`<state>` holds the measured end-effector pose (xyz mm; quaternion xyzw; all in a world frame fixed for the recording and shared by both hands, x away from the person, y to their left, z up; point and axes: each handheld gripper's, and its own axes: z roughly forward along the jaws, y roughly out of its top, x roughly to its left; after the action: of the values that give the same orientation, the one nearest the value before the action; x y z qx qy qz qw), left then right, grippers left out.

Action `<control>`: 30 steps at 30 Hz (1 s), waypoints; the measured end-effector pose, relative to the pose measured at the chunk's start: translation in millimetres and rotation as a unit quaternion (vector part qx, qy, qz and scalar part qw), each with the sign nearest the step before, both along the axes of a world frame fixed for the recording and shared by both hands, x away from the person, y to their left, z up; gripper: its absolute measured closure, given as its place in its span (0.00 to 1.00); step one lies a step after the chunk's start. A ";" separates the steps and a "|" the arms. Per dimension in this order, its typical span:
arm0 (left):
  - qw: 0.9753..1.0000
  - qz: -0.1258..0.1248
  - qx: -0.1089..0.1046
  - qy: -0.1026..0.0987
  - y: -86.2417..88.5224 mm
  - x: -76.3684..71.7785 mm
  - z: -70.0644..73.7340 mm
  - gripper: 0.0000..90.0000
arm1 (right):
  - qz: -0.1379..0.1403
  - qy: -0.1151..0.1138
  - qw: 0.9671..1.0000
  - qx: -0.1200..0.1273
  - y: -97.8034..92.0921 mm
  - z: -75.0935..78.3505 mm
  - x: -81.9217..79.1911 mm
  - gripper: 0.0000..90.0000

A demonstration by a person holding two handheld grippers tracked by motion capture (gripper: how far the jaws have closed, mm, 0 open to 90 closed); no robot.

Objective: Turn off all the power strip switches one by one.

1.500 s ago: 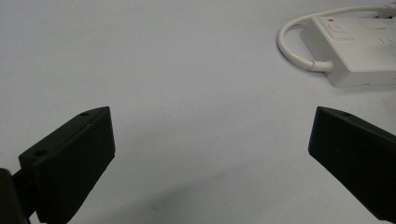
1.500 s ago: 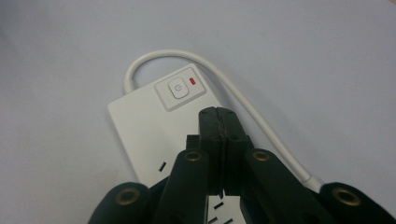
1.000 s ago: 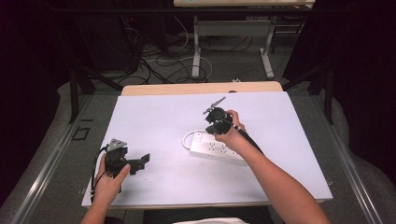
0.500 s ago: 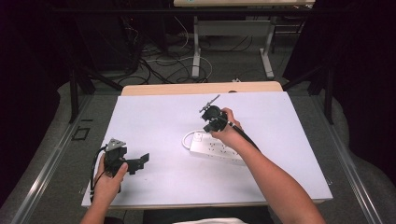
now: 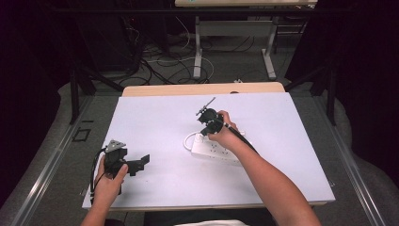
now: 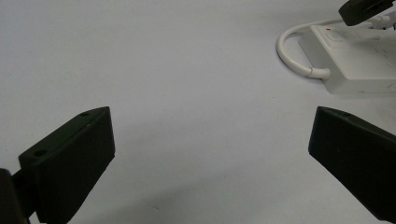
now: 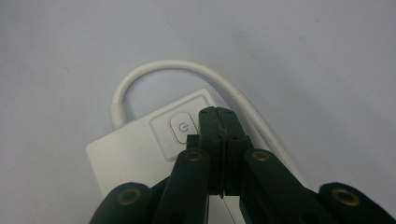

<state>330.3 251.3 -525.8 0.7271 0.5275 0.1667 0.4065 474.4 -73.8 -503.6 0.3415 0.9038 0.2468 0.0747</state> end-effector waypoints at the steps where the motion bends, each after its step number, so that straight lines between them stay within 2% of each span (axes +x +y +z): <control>1: 1.000 0.000 0.000 0.000 0.1 -0.6 0.0 0.01 | 0.014 -0.009 1.000 0.001 -0.1 -0.8 1.9 1.00; 4: 1.000 -0.002 0.001 0.002 0.9 -0.5 0.3 0.01 | 0.013 -0.006 1.000 0.001 4.9 -1.7 -0.1 1.00; 8: 1.000 -0.007 0.004 0.006 1.0 -0.6 -0.5 0.01 | 0.032 -0.011 0.999 -0.001 9.6 -4.9 -1.6 1.00; 9: 1.000 -0.007 0.003 0.006 0.9 -0.5 -0.3 0.01 | 0.025 -0.009 1.000 -0.002 11.4 -5.7 -2.9 1.00; 10: 1.000 -0.006 0.002 0.006 0.8 -0.7 0.1 0.01 | 0.030 -0.002 0.999 -0.008 12.1 -5.6 -2.4 1.00; 15: 1.000 -0.007 0.004 0.006 0.9 -0.6 -0.1 0.01 | 0.031 -0.006 0.999 -0.003 12.2 -8.3 -1.2 1.00; 17: 1.000 -0.006 0.005 0.006 1.1 -0.5 -0.2 0.01 | 0.011 -0.019 0.999 0.037 13.8 -14.4 -2.6 1.00; 18: 1.000 -0.003 0.006 0.002 0.6 -0.8 -1.0 0.01 | 0.028 0.004 1.000 0.001 11.1 -8.4 -0.7 1.00; 26: 1.000 -0.001 0.006 0.006 0.3 -0.8 -2.0 0.01 | 0.036 -0.005 0.999 -0.010 12.8 -10.4 -4.4 1.00; 27: 1.000 -0.001 0.007 0.006 0.2 -0.7 -2.0 0.01 | 0.022 -0.002 1.000 0.000 13.7 -11.9 -6.3 1.00; 28: 1.000 -0.001 0.008 0.006 -0.1 -0.6 -2.0 0.01 | 0.029 -0.006 1.000 0.000 13.0 -12.5 -4.7 1.00; 29: 1.000 -0.002 0.008 0.006 -0.2 -0.6 -2.0 0.01 | 0.034 -0.002 0.999 -0.012 12.9 -10.9 -4.5 1.00; 30: 1.000 -0.004 0.011 0.005 0.3 -0.2 -2.3 0.01 | 0.034 -0.012 0.999 -0.009 14.1 -11.9 -5.7 1.00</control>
<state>330.1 251.6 -528.1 0.7347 0.5243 0.1674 0.3967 468.7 -59.7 -515.5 0.3071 0.9163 0.2445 0.0799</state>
